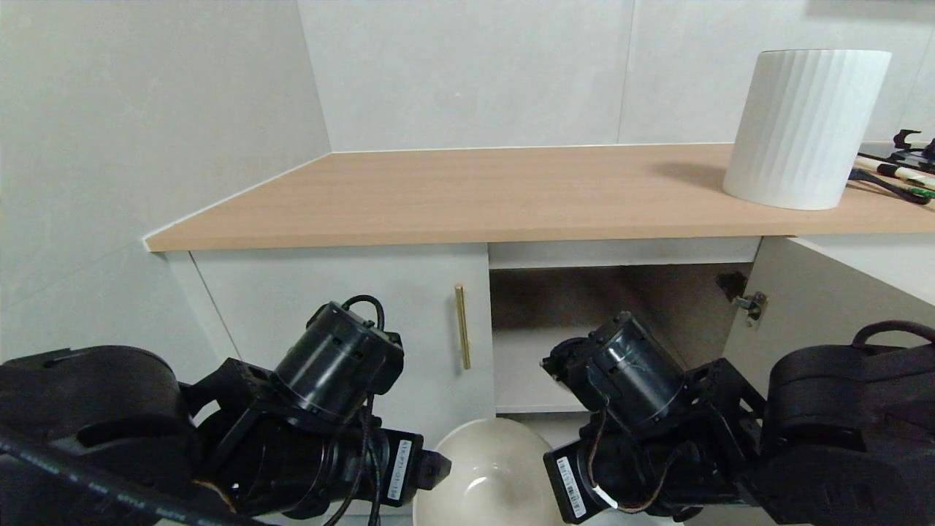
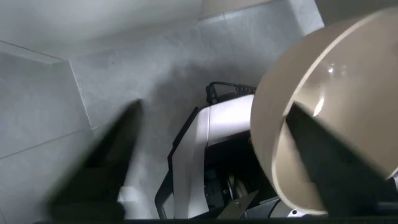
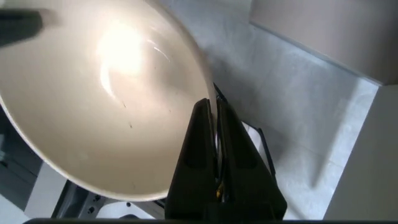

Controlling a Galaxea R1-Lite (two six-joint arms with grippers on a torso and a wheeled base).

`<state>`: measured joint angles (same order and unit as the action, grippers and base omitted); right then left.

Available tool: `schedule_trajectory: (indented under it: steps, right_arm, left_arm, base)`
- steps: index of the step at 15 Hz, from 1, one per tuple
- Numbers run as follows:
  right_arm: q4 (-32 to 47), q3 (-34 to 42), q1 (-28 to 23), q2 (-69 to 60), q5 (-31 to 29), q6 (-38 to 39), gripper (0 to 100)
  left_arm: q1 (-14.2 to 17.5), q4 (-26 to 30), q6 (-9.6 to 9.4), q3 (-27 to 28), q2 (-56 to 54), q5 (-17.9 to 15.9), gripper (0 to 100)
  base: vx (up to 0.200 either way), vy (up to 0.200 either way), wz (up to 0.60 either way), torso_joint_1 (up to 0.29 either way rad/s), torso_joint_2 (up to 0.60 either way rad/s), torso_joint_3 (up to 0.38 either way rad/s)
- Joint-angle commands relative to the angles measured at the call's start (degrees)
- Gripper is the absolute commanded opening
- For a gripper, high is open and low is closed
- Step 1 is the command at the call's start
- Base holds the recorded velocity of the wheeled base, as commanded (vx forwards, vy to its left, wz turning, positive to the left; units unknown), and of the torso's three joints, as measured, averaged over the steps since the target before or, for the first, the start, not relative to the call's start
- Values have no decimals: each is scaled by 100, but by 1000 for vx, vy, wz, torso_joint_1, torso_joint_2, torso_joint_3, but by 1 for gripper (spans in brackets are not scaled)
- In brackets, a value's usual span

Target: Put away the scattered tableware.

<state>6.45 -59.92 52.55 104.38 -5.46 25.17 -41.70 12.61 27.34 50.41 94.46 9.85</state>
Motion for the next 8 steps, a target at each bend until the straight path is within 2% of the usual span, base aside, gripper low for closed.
schedule_trajectory:
  steps: [1,4,8]
  right_arm:
    - [-21,-2,0,4,10,5,0]
    - [-21,-11,-70,101,-8,14,0]
    - [-38,59,-544,470,-8,5,0]
  left_arm:
    - [-4,-21,-1,4,-60,-18,100]
    - [-4,-39,8,13,-262,-27,100]
    - [-4,-171,8,4,-350,-18,100]
  base:
    - [0,0,0,0,0,0]
    - [0,0,0,0,0,0]
    - [0,0,0,0,0,0]
